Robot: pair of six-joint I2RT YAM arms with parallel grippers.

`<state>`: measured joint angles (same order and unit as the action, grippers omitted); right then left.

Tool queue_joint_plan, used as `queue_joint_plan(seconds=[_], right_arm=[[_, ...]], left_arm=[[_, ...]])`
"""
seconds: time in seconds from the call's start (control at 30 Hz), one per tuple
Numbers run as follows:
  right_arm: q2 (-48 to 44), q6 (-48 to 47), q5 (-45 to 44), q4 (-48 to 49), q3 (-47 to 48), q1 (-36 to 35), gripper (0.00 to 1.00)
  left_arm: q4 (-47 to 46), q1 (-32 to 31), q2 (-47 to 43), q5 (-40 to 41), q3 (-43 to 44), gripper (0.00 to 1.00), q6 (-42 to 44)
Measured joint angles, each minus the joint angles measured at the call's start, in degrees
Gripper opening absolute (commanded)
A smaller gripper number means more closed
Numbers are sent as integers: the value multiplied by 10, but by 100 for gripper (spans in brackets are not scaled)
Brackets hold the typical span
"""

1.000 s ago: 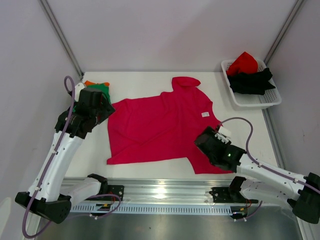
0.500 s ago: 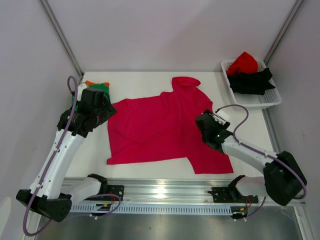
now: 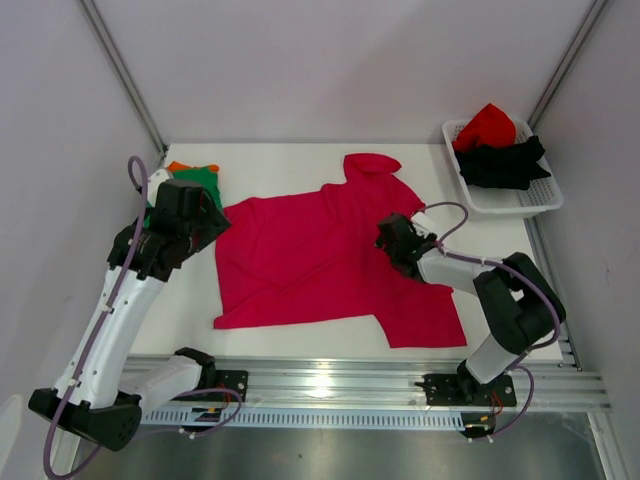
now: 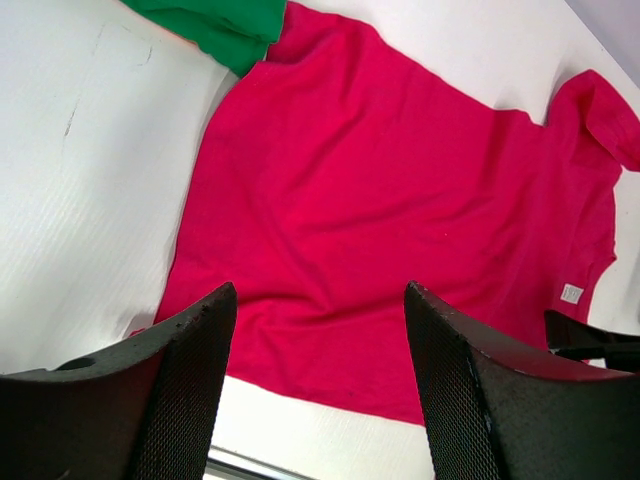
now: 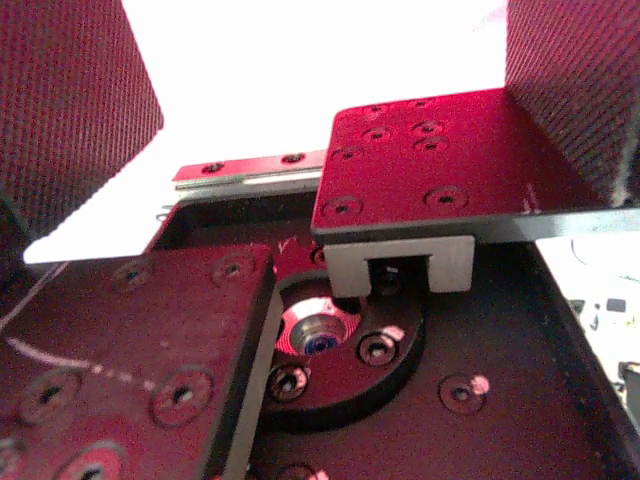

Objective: Fold and stack the t-shirts
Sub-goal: Flatten out the tshirt

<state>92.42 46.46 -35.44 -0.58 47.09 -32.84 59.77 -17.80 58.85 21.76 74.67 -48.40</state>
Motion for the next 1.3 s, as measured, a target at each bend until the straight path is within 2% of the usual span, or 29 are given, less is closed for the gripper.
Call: queue_joint_plan(seconds=[0.53,0.87,1.3], right_arm=[[27,3,20,4,2,7,81],[30,20,13,-31,0,14,81],[40,169,-23,-160,33,14,82]], left_arm=[[13,0,-19,6,0,71,0],[25,0,-44,20,2,71,0],[25,0,-44,20,5,71,5]])
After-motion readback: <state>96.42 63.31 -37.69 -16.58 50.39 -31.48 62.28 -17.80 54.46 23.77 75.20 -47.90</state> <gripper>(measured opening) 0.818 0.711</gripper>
